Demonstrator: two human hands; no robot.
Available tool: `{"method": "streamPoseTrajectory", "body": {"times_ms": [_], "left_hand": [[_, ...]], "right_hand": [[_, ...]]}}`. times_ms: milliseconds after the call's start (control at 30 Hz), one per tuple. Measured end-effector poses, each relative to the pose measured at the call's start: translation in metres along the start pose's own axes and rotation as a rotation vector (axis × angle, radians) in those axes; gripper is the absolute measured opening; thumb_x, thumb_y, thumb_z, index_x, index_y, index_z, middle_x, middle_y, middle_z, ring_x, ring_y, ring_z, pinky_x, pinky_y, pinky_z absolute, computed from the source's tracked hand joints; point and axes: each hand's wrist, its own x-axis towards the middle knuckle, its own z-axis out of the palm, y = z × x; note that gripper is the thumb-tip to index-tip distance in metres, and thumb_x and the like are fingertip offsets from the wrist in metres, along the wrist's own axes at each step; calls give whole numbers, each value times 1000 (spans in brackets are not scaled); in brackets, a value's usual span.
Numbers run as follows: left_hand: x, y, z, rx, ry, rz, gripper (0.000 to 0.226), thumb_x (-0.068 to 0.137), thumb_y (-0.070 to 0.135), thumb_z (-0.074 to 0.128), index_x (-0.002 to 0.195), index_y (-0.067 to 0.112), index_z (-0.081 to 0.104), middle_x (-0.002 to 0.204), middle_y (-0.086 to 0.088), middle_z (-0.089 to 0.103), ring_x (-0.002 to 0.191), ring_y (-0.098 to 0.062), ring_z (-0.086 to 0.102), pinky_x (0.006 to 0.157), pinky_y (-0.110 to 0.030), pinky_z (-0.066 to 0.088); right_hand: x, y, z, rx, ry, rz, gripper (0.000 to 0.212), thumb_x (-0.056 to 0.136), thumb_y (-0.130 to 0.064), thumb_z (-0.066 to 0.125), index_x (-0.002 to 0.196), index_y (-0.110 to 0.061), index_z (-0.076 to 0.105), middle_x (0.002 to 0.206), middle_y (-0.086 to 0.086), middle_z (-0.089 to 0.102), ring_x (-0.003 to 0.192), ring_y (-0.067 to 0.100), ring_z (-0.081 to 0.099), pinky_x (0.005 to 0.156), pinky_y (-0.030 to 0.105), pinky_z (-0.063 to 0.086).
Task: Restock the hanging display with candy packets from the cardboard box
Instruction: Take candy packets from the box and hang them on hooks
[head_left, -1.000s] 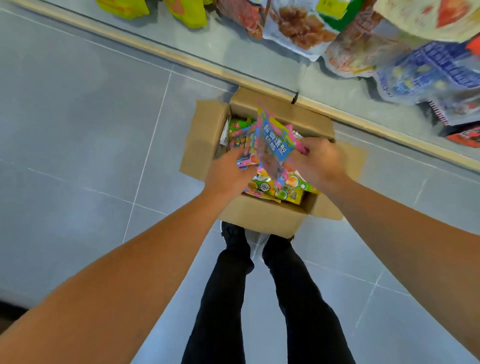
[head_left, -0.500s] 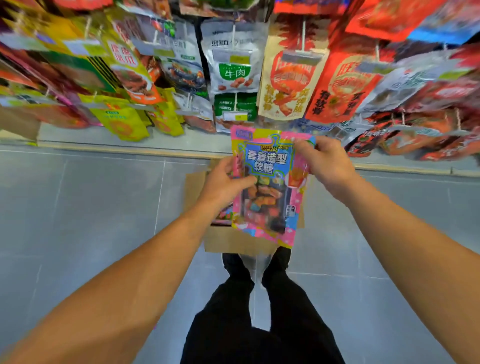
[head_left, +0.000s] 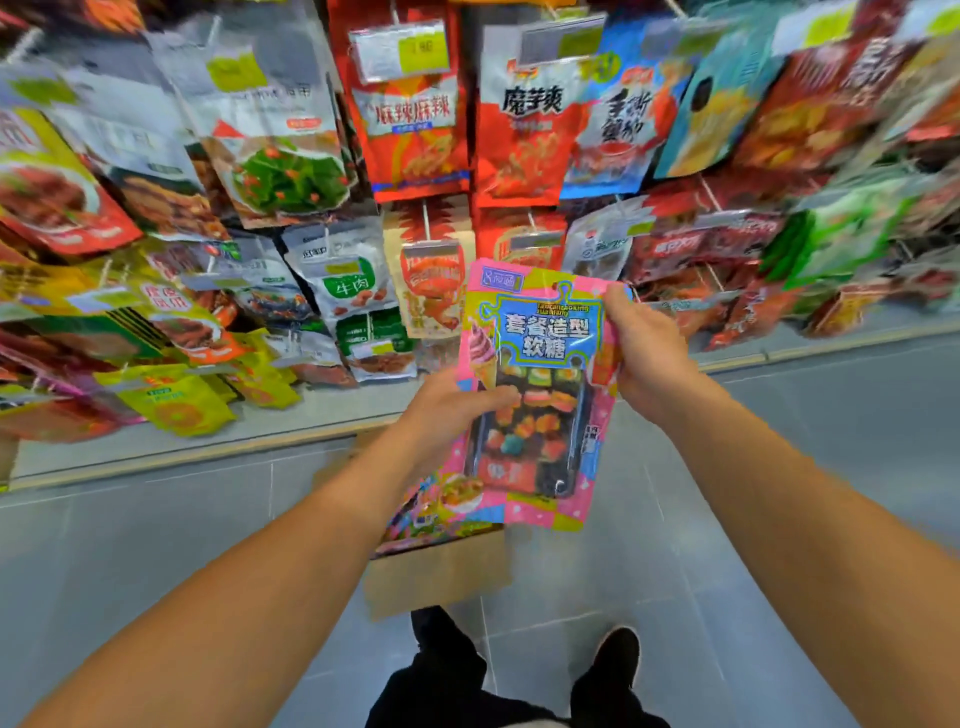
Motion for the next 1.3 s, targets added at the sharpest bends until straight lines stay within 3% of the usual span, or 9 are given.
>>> {"method": "streamPoseTrajectory", "body": {"times_ms": [133,267,367,500,833,933,1067,1167,1300], "left_hand": [[7,22,69,-117,17,12,11,84,2,68,80,11,72,72,-6,70,65,-21,64,74,-35,51],[15,57,142,-165,26,90,13,83,1,69,92,9,74,89,-16,72,77,-29,68,79,-46,56],[22,87,181,-184,21,169,13,87,2,65,94,10,72,81,-8,75,72,-23,71,69,-36,58],[30,140,248,-177,6,271,8,88,4,65,91,8,71,74,-4,74,67,-18,71,62,-32,57],[77,228,303,-106,13,417,19,83,11,73,102,11,72,99,-11,75,96,-31,70,86,-46,56],[98,265,304,-92,40,459,12,85,9,71,96,11,72,87,-8,75,81,-27,70,72,-39,57],[129,323,299,-47,74,561,15,83,10,73,98,9,73,97,-16,74,89,-33,71,82,-48,56],[148,371,291,-34,97,617,10,83,9,72,93,13,73,88,-9,75,80,-26,72,72,-40,58],[165,435,274,46,176,734,11,79,11,75,89,11,71,83,-7,73,77,-24,68,74,-38,53]], "right_hand": [[-10,-5,-69,13,-131,7,26,97,-33,59,103,-11,71,99,4,76,93,25,72,85,41,56],[-21,-19,-140,49,-304,3,41,89,-24,65,126,-5,63,123,18,68,113,36,65,97,52,52],[-20,-43,-173,4,-292,-81,24,91,-4,61,115,-2,68,116,22,69,106,38,66,97,53,52],[-16,-108,-230,9,-249,-239,22,93,5,55,96,-11,71,85,5,77,75,19,73,69,33,60],[34,-225,-279,4,-243,-430,17,93,-2,61,101,-12,71,96,10,76,87,26,72,86,43,57],[56,-259,-275,0,-251,-458,15,93,-5,62,103,-12,71,101,12,75,92,30,72,91,48,55],[89,-313,-264,-15,-264,-521,12,94,-9,63,99,-13,72,96,9,76,88,25,73,90,48,56],[109,-360,-254,-57,-280,-581,14,94,-18,63,104,-12,71,102,9,75,92,24,71,80,40,54],[131,-428,-243,-331,-70,-774,30,82,-45,68,93,-17,64,85,-2,66,81,21,63,66,34,52]]}}
